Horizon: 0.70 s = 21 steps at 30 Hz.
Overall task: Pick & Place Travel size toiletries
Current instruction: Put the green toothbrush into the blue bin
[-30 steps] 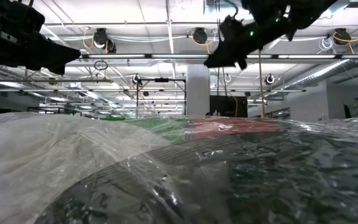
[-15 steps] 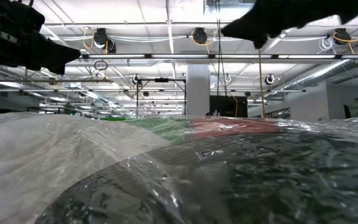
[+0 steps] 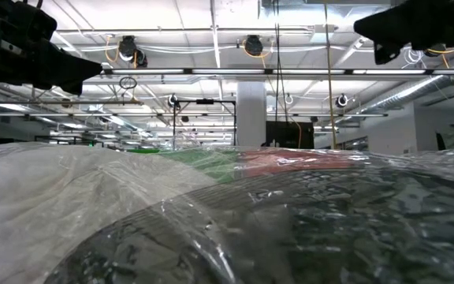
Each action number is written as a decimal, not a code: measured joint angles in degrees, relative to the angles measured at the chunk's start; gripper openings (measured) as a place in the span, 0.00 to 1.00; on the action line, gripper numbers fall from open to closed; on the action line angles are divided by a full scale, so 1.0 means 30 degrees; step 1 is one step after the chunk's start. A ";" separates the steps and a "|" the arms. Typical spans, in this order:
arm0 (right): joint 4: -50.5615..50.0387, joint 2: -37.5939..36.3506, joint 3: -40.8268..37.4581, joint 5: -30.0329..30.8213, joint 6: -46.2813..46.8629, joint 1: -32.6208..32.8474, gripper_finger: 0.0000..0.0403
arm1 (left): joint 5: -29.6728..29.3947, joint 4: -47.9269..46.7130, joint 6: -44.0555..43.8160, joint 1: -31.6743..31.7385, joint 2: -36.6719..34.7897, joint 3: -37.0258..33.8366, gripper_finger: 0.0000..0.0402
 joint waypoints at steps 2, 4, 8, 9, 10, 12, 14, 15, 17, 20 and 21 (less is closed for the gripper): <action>0.0226 -0.1349 -0.0911 0.0058 -0.0495 0.0000 0.00 | 0.0000 -0.0002 -0.0002 -0.0002 0.0000 0.0001 0.01; 0.0318 -0.2800 -0.1526 0.0192 -0.0917 -0.0015 0.00 | 0.0000 0.0005 0.0000 0.0006 0.0000 0.0006 0.01; 0.0216 -0.5600 -0.2290 0.0583 -0.2278 -0.0164 0.00 | 0.0000 0.0000 -0.0004 0.0006 -0.0002 0.0004 0.01; 0.0174 -0.6169 -0.2451 0.0580 -0.2508 -0.0333 0.00 | 0.0000 -0.0002 0.0000 -0.0002 0.0000 0.0006 0.01; 0.0052 -0.6655 -0.2596 0.0561 -0.2593 -0.0523 0.00 | 0.0000 0.0002 0.0000 0.0000 -0.0002 0.0006 0.01; -0.0695 -0.7556 -0.2831 0.0531 -0.2573 -0.0876 0.00 | 0.0000 -0.0002 -0.0003 -0.0002 -0.0003 0.0006 0.01; -0.1975 -0.8354 -0.2852 0.0475 -0.2304 -0.1086 0.00 | 0.0000 -0.0002 0.0000 -0.0002 -0.0001 0.0006 0.01; -0.2644 -0.8731 -0.2852 0.0448 -0.2135 -0.1154 0.00 | 0.0000 -0.0002 -0.0001 0.0000 -0.0003 0.0003 0.01; -0.3866 -0.9443 -0.2852 0.0416 -0.1970 -0.1170 0.00 | 0.0000 -0.0002 0.0000 -0.0002 -0.0007 0.0006 0.01; -0.4401 -1.0239 -0.2854 -0.0075 -0.2025 -0.1178 0.00 | 0.0000 -0.0002 0.0000 -0.0001 -0.0007 0.0006 0.01; -0.4391 -1.0444 -0.2853 -0.0144 -0.2139 -0.1173 0.00 | 0.0000 -0.0002 -0.0007 0.0005 0.0000 0.0005 0.01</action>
